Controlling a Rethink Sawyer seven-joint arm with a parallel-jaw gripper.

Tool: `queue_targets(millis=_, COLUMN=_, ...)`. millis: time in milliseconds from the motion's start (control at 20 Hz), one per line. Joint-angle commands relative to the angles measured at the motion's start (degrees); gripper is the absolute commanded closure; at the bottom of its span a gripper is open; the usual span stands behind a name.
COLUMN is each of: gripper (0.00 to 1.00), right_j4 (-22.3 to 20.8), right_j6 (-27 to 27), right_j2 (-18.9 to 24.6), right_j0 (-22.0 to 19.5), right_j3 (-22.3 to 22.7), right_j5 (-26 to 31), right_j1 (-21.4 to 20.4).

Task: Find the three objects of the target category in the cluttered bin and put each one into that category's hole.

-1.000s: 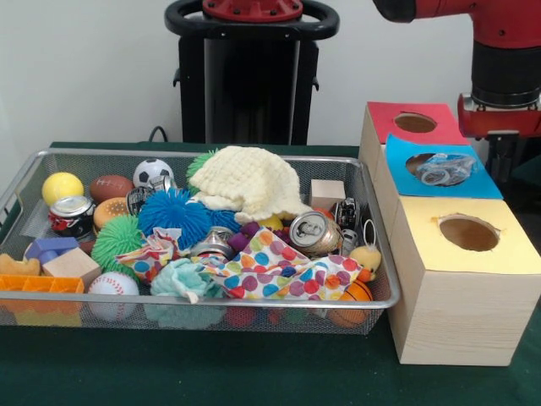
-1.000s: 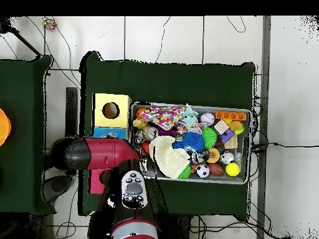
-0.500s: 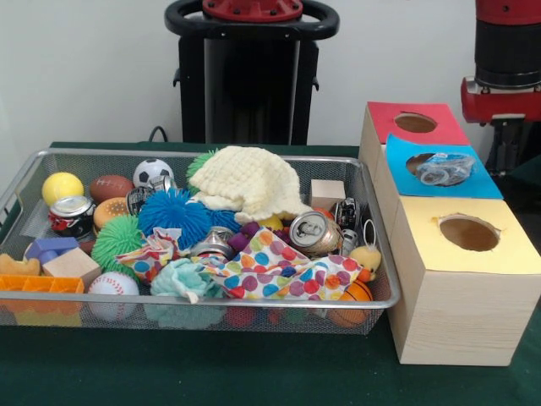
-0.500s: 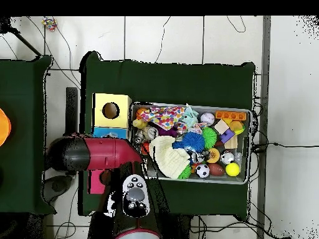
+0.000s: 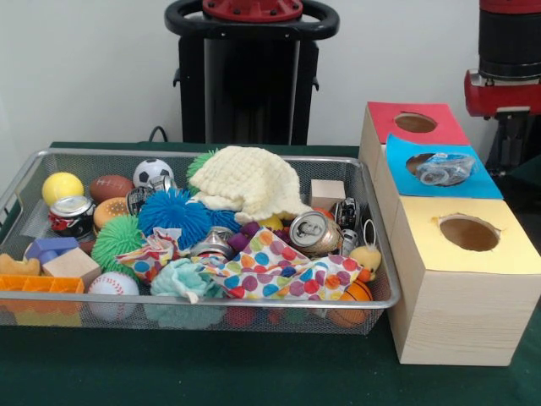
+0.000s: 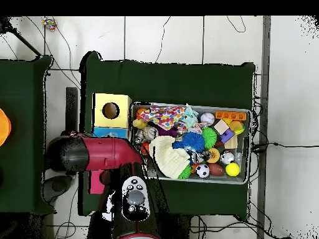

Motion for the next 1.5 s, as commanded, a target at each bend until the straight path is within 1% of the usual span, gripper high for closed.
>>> queue_targets(millis=50, gripper=1.0, right_j4=-1.03, right_j6=5.93, right_j2=0.58, right_j0=-2.2, right_j3=1.67, right_j5=1.05, right_j1=1.96)
queue_targets(millis=200, gripper=1.0, right_j4=-1.55, right_j6=5.16, right_j2=0.89, right_j0=-3.04, right_j3=2.24, right_j5=-0.07, right_j1=2.47)
queue_targets(millis=750, gripper=1.0, right_j4=-2.46, right_j6=3.44, right_j2=2.22, right_j0=-5.59, right_j3=4.07, right_j5=-1.38, right_j1=2.13)
queue_targets(millis=950, gripper=1.0, right_j4=-2.48, right_j6=3.5, right_j2=2.36, right_j0=-5.74, right_j3=4.26, right_j5=-1.06, right_j1=1.79)
queue_targets(millis=1100, gripper=1.0, right_j4=-2.78, right_j6=3.5, right_j2=2.51, right_j0=-5.9, right_j3=3.77, right_j5=-2.09, right_j1=2.76)
queue_targets(millis=1300, gripper=1.0, right_j4=-2.81, right_j6=3.63, right_j2=2.22, right_j0=-5.58, right_j3=3.33, right_j5=-1.62, right_j1=2.83)
queue_targets(millis=1500, gripper=1.0, right_j4=-2.86, right_j6=3.56, right_j2=2.54, right_j0=-5.79, right_j3=3.45, right_j5=-2.53, right_j1=3.4)
